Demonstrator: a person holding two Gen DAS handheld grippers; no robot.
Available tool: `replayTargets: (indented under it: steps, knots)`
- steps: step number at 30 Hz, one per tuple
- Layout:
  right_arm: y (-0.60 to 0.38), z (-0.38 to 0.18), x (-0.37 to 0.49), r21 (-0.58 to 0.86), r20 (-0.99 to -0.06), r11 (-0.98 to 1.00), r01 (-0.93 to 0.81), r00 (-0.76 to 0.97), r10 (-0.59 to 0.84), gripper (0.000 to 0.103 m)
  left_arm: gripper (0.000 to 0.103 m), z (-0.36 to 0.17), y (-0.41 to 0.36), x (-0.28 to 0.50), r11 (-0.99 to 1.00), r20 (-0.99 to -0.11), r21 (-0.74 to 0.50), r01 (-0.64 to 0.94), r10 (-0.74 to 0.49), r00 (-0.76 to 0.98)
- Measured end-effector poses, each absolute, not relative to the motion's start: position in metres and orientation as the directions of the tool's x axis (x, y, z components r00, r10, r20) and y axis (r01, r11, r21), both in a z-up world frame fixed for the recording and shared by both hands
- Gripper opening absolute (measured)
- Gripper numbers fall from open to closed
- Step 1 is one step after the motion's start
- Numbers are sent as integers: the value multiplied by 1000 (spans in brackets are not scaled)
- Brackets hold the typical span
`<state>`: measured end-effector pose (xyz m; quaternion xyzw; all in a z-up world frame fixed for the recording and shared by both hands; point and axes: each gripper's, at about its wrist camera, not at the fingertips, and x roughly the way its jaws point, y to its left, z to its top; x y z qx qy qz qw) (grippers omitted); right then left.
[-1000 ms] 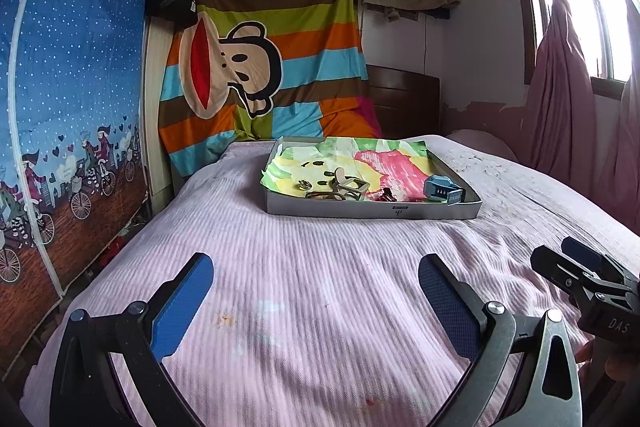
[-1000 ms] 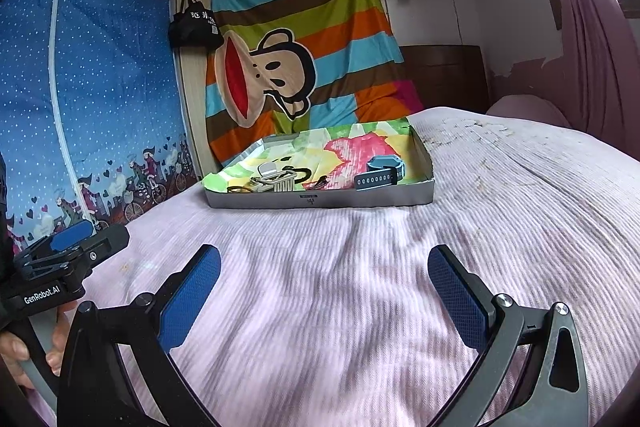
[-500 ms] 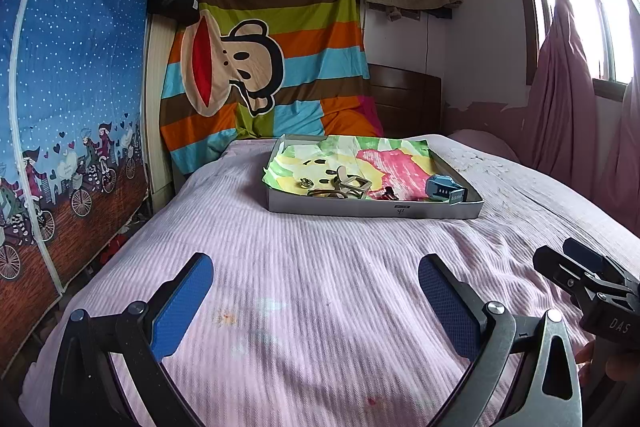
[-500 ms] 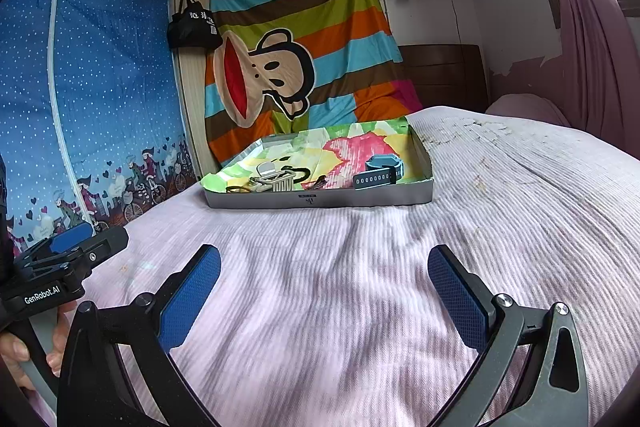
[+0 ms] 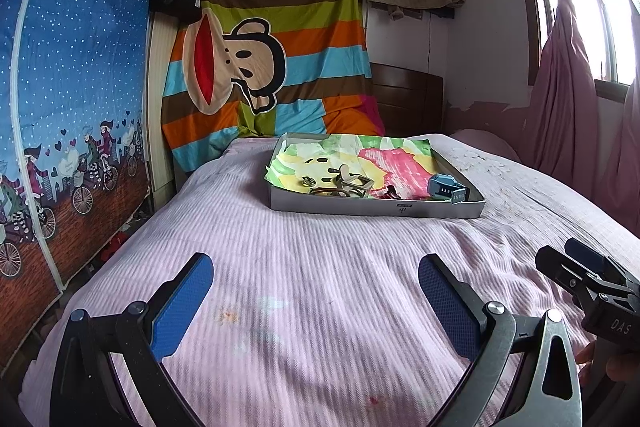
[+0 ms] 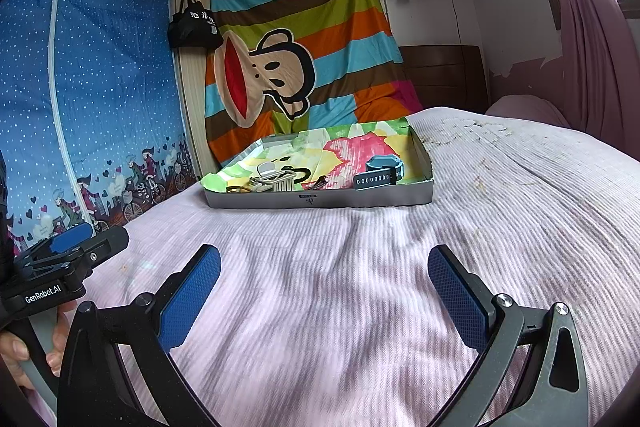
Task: Organize jewelry
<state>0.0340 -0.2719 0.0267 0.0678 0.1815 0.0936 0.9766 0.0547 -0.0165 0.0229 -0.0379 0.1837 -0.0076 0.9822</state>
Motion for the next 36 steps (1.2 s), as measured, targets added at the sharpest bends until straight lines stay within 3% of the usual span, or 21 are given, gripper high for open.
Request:
replayTargets:
  steps: [36]
  knots:
    - [-275, 27, 35, 170, -339, 973, -156, 918, 206, 102, 103, 21, -14, 55, 997, -363, -78, -3, -26, 932]
